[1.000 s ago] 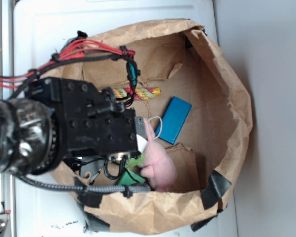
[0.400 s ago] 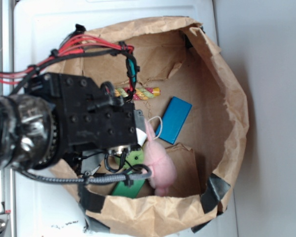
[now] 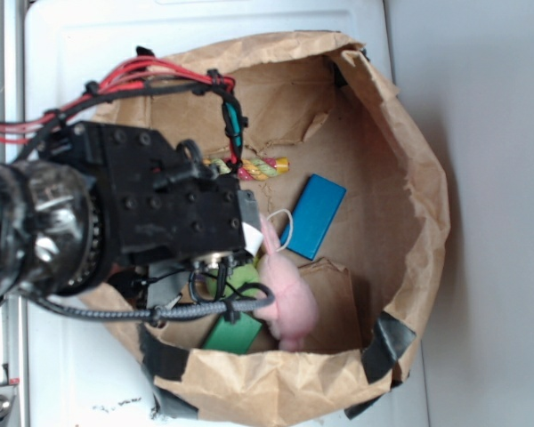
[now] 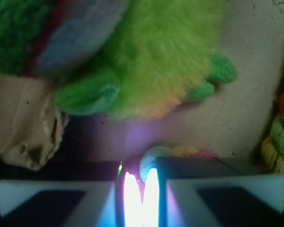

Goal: Grab the multicolored rope.

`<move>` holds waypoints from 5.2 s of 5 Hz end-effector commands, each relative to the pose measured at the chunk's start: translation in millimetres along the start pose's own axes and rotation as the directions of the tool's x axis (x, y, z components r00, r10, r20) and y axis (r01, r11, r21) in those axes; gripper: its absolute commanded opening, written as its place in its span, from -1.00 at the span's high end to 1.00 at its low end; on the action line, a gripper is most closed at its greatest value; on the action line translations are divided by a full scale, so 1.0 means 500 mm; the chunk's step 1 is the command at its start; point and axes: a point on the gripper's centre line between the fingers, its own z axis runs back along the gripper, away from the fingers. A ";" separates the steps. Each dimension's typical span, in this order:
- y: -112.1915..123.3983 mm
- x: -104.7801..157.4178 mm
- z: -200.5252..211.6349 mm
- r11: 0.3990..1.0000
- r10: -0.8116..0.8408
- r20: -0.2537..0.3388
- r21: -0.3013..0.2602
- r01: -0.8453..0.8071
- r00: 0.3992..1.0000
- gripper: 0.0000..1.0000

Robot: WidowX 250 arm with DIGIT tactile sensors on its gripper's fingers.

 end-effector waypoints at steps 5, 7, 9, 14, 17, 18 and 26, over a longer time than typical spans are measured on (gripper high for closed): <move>-0.010 -0.028 0.161 0.995 0.061 0.153 -0.082 -0.049 0.986 1.00; -0.021 -0.021 0.110 0.999 0.032 0.127 -0.001 -0.032 0.991 -1.00; -0.007 -0.006 0.091 0.999 0.043 0.125 0.013 -0.045 0.991 -1.00; -0.005 0.002 0.090 0.999 0.031 0.124 0.012 -0.033 0.992 -1.00; -0.008 0.010 0.076 0.999 0.023 0.107 0.028 -0.026 0.994 -1.00; -0.017 0.015 0.063 0.999 0.014 0.096 0.045 -0.019 0.995 -1.00; -0.054 0.027 0.032 0.999 -0.038 -0.024 -0.032 0.037 0.999 -1.00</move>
